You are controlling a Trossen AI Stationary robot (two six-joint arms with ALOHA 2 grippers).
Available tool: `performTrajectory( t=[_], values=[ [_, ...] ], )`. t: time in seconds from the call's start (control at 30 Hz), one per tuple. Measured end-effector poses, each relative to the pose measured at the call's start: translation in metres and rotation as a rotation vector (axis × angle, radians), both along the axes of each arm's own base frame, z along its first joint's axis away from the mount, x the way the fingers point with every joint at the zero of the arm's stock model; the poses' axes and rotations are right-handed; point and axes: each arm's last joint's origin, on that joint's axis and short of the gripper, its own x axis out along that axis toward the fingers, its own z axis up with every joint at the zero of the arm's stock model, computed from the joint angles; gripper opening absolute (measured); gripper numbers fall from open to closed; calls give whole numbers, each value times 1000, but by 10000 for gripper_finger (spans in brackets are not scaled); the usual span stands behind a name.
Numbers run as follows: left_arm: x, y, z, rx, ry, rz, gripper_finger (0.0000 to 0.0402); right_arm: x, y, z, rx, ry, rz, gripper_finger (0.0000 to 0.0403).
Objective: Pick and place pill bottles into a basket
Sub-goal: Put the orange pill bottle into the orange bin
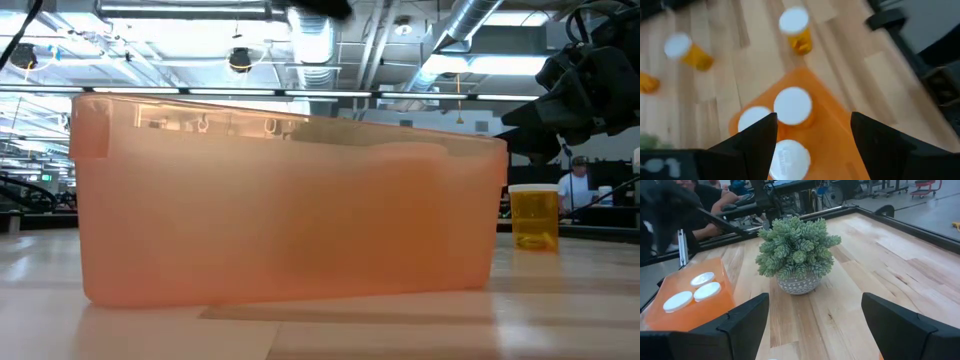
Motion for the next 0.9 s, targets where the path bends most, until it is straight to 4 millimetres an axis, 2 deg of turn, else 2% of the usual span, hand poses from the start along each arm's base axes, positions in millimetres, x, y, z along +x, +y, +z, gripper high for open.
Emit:
performTrajectory(
  t=[0.23, 0.43, 0.67, 0.9],
  values=[
    [-34, 18, 56, 10, -103, -25, 243, 0, 0, 0, 0, 0, 0, 311],
    [-76, 42, 71, -20, -183, -29, 243, 0, 0, 0, 0, 1, 0, 311],
    [-136, 77, 59, -144, -397, -22, 243, 0, 0, 0, 0, 0, -1, 311],
    [-195, 111, 28, -248, -585, -32, 243, 0, 0, 0, 0, 0, 0, 311]
  ],
)
